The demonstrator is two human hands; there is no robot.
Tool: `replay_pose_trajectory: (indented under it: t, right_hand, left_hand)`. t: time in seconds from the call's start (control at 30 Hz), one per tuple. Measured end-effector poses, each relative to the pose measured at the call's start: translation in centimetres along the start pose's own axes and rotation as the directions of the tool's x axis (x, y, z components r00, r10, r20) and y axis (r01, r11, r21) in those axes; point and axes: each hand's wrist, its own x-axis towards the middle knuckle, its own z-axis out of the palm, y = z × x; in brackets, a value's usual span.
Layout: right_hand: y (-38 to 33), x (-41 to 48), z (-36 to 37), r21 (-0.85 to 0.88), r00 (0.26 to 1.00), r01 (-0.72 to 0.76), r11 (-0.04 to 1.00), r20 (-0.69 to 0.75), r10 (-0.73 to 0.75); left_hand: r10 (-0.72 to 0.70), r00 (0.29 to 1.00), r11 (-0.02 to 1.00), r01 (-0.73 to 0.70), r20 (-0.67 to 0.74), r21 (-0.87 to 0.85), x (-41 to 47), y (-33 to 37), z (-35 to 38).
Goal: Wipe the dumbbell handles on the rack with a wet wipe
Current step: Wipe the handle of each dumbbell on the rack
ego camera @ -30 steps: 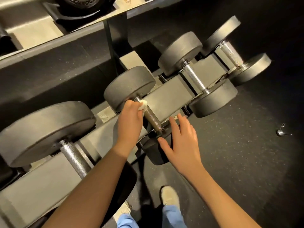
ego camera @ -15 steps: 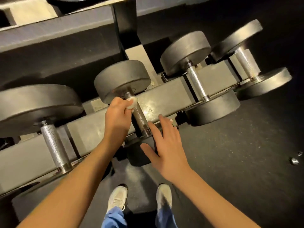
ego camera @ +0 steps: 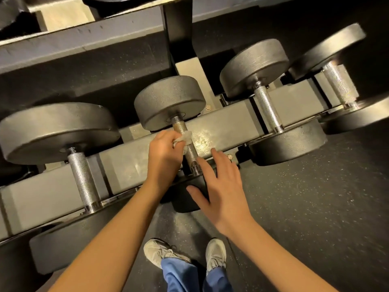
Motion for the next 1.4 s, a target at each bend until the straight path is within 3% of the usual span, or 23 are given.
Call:
replay_pose_trajectory:
  t: [0.13,0.23,0.43,0.67,0.8,0.87,0.93,1.03,1.17,1.23,1.33,1.4]
  right_hand:
    - [0.2,0.0,-0.1,0.004,1.000,0.012,1.000,0.016,-0.012]
    - [0.2,0.0,0.0,-0.002,1.000,0.016,1.000,0.021,-0.016]
    - [0.1,-0.1,-0.1,0.007,1.000,0.018,1.000,0.025,-0.018]
    - [0.3,-0.1,-0.1,0.012,0.999,0.024,1.000,0.021,-0.024]
    - [0.3,-0.1,0.0,0.004,1.000,0.018,1.000,0.015,-0.018]
    - [0.3,-0.1,0.0,0.006,1.000,0.022,1.000,0.010,-0.022]
    - [0.3,-0.1,0.0,0.014,1.000,0.027,1.000,0.005,-0.027]
    - [0.3,-0.1,0.1,0.024,0.999,0.034,0.999,0.003,-0.034]
    - [0.4,-0.1,0.2,0.031,0.999,0.036,0.999,-0.003,-0.036]
    - [0.4,0.0,0.2,0.028,1.000,0.031,0.999,-0.001,-0.031]
    - [0.4,-0.1,0.3,0.027,1.000,0.027,0.999,0.003,-0.027]
    - [0.4,0.0,0.2,0.026,1.000,0.017,1.000,0.007,-0.017]
  left_hand:
    - [-0.239,0.960,0.969,0.227,-0.144,-0.098,0.9,0.7,0.3]
    - [-0.356,0.926,0.929,0.337,-0.123,-0.154,1.0,1.4,0.5]
    - [-0.426,0.897,0.871,0.442,0.120,-0.213,-2.1,1.3,-0.3]
    - [-0.494,0.870,0.823,0.461,-0.016,-0.330,2.2,1.9,-0.2]
    - [-0.515,0.848,0.832,0.529,0.123,-0.164,0.5,1.3,-0.2]
    - [-0.460,0.858,0.882,0.470,0.228,0.010,-1.6,0.9,-0.4]
    - [-0.402,0.878,0.913,0.406,0.262,0.039,-2.5,0.9,-0.8]
    - [-0.433,0.888,0.898,0.440,0.158,-0.010,-0.6,1.1,-0.7]
    - [-0.534,0.845,0.826,0.530,0.033,-0.192,2.1,0.3,0.5]
    - [-0.496,0.868,0.864,0.496,0.023,-0.088,1.2,0.4,0.4]
    - [-0.343,0.925,0.939,0.330,0.167,0.101,-0.7,0.1,-0.1]
    - [-0.288,0.915,0.956,0.260,0.282,0.132,-1.2,0.0,-0.4]
